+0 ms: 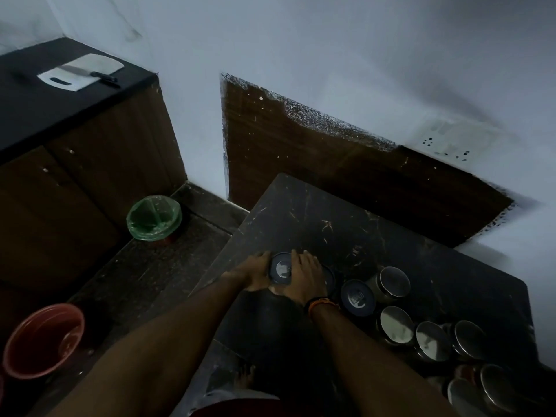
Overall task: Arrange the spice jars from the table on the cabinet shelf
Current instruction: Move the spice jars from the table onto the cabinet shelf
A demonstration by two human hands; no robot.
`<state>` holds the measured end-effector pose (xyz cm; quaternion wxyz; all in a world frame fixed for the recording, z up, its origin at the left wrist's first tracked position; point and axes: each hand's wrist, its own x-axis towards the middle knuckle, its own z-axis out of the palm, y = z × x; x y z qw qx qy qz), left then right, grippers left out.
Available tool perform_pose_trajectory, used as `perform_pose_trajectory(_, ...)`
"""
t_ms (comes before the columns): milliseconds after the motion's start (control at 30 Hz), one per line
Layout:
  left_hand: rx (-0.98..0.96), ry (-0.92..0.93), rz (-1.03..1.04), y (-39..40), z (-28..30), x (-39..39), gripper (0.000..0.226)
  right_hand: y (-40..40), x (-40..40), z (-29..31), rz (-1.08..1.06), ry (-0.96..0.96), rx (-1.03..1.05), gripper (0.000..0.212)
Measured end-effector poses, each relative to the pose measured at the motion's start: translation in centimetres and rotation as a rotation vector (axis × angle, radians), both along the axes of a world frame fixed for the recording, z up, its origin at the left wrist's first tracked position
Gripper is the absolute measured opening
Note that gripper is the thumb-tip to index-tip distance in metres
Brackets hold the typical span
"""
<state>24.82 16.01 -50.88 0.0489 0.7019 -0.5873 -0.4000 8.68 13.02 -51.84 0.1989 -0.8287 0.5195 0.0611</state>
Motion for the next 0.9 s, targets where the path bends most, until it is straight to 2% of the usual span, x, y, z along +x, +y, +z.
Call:
perform_pose_trajectory(167,-0.007,0.031,0.033,-0.1,-0.3,0.6,0.077,-0.5,0.1,-0.3,-0.030,-0.140,-0.067,0.104)
perform_pose_trajectory(267,-0.076,0.120,0.157,-0.7,0.2,0.8,0.068,-1.4,0.0,0.6,-0.075,-0.247,-0.101,0.095)
perform_pose_trajectory(400,-0.221,0.428,0.524,-2.1,1.4,0.7,0.041,-3.6,-0.9,3.2,-0.153,-0.413,-0.025,0.091)
perform_pose_trajectory(500,-0.256,0.790,0.922,-3.3,3.1,0.1,0.033,-5.8,-2.3,6.0,-0.163,-0.535,-0.004,0.086)
perform_pose_trajectory(533,-0.224,0.918,0.981,-3.7,3.7,-0.3,0.030,-6.6,-3.0,7.2,-0.157,-0.587,-0.008,0.083)
perform_pose_trajectory(600,-0.110,1.096,0.936,-4.2,5.0,-1.2,0.027,-7.8,-4.2,9.5,-0.150,-0.691,0.011,0.076)
perform_pose_trajectory(700,0.036,1.327,0.814,-5.6,6.2,-3.0,0.044,-8.9,-6.1,13.6,-0.135,-0.824,0.049,0.070)
perform_pose_trajectory(800,0.201,1.654,0.687,-6.8,7.9,-5.5,0.056,-9.9,-7.7,17.2,-0.118,-0.940,0.111,0.068)
perform_pose_trajectory(900,0.202,1.846,0.606,-7.7,9.8,-7.9,0.061,-10.7,-9.3,19.6,-0.145,-1.076,0.168,0.076)
